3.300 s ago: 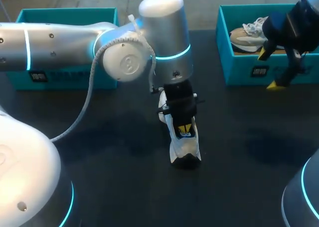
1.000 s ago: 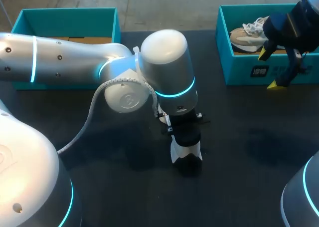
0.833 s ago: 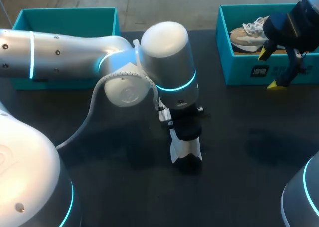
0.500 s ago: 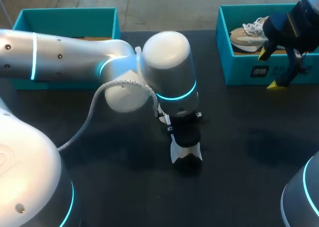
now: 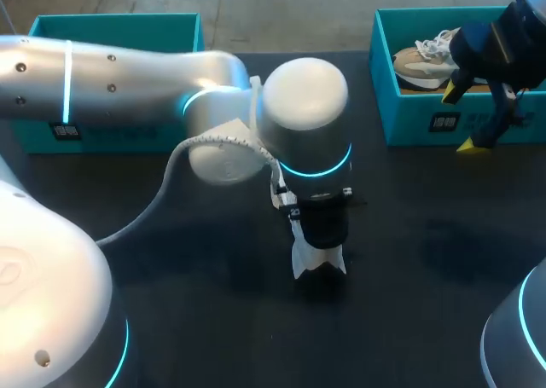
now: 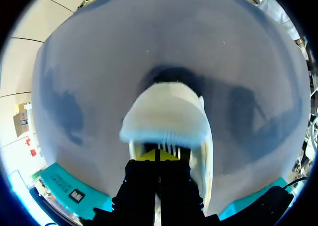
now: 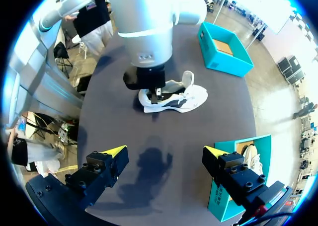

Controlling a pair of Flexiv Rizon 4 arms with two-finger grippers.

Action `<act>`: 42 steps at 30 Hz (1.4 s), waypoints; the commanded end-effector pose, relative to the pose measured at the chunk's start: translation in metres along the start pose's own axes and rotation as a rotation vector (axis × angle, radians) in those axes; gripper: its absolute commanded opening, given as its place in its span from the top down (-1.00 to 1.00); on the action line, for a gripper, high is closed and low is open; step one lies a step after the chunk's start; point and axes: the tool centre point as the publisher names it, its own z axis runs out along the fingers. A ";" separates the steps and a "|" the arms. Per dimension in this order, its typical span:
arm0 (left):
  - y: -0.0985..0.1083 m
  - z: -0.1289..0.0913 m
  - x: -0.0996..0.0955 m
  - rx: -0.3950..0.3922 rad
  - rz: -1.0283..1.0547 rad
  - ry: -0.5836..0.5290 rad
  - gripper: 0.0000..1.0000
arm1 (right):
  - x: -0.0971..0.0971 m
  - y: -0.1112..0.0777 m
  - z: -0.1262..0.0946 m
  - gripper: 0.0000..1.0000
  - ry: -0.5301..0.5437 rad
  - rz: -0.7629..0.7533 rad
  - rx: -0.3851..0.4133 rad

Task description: Take the shoe out of the shoebox, open the shoe tongue, remove and reinsert the insole, then place the shoe into the shoebox

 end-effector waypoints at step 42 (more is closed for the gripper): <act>0.038 -0.017 0.017 -0.023 -0.107 0.090 -1.00 | -0.002 0.001 0.001 -1.00 0.003 0.002 0.004</act>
